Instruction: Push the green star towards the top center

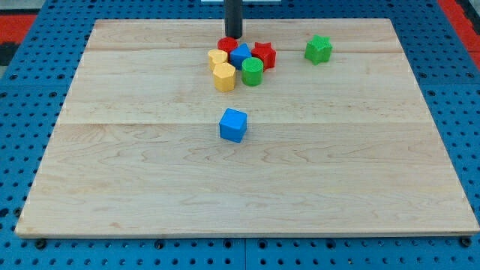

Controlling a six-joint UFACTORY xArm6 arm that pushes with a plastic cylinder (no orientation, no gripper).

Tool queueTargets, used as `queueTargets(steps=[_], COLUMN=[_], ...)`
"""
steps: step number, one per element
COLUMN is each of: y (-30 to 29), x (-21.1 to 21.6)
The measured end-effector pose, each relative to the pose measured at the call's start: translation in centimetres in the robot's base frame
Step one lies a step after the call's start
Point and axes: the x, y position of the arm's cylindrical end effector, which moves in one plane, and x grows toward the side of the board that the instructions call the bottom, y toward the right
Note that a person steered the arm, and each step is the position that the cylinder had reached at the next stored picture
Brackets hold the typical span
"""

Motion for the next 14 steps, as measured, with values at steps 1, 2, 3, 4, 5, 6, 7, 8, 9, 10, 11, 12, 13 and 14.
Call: queueTargets(steps=[1, 2, 3, 4, 5, 6, 7, 8, 9, 10, 11, 12, 13, 14], y=[0.0, 0.0, 2.3, 11.7, 23.2, 28.5, 26.8, 22.2, 18.5, 15.0, 12.7, 15.8, 20.4, 19.1], x=[0.0, -0.7, -3.9, -4.1, -4.1, -0.3, 5.1, 7.8, 8.8, 5.5, 2.4, 3.2, 2.4, -0.4])
